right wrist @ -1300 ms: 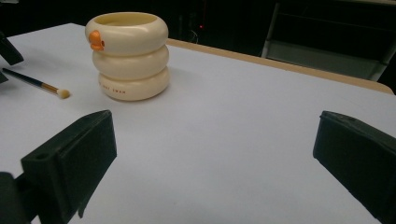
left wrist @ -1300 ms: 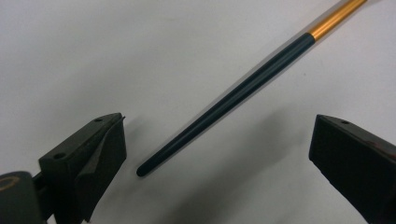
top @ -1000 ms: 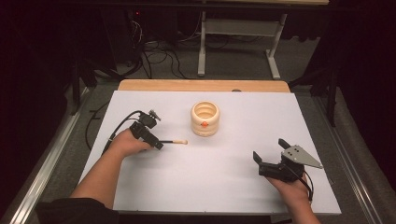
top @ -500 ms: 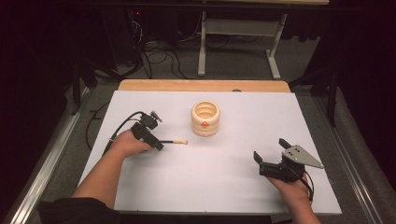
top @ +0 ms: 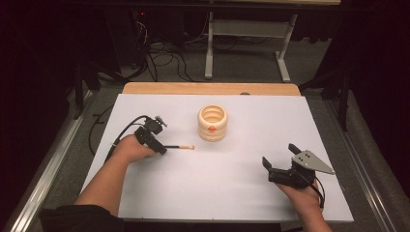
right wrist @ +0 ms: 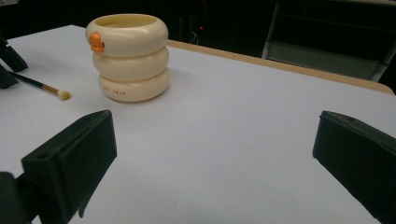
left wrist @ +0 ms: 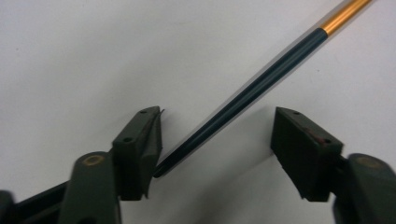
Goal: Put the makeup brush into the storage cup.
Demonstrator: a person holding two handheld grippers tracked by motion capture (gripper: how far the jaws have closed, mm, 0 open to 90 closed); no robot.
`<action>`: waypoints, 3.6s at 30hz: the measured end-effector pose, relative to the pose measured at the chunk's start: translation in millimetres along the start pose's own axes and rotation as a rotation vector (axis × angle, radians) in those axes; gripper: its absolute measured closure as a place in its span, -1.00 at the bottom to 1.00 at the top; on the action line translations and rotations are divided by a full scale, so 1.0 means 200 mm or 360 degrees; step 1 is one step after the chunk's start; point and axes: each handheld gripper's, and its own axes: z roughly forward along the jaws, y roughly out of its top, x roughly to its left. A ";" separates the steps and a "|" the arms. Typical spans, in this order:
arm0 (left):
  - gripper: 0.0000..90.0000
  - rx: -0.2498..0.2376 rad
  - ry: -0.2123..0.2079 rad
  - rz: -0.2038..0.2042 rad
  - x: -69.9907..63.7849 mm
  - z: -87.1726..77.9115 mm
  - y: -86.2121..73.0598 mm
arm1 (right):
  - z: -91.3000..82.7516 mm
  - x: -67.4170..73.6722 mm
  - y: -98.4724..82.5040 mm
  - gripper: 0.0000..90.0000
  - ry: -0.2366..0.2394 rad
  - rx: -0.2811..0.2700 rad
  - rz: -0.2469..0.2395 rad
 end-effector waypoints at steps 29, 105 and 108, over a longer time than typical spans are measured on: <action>0.87 0.0007 -0.0038 0.0036 0.00 -0.02 -0.01 | 0.01 0.00 0.00 -0.98 0.0015 0.0018 -0.0015; 0.90 -0.0678 -0.0141 -0.0207 -0.02 -0.14 -0.28 | 0.00 0.00 0.00 -0.98 -0.0002 -0.0002 0.0005; 0.90 -0.0724 -0.0140 -0.0206 -0.03 -0.14 -0.30 | 0.00 0.00 0.00 -0.98 -0.0008 0.0001 0.0004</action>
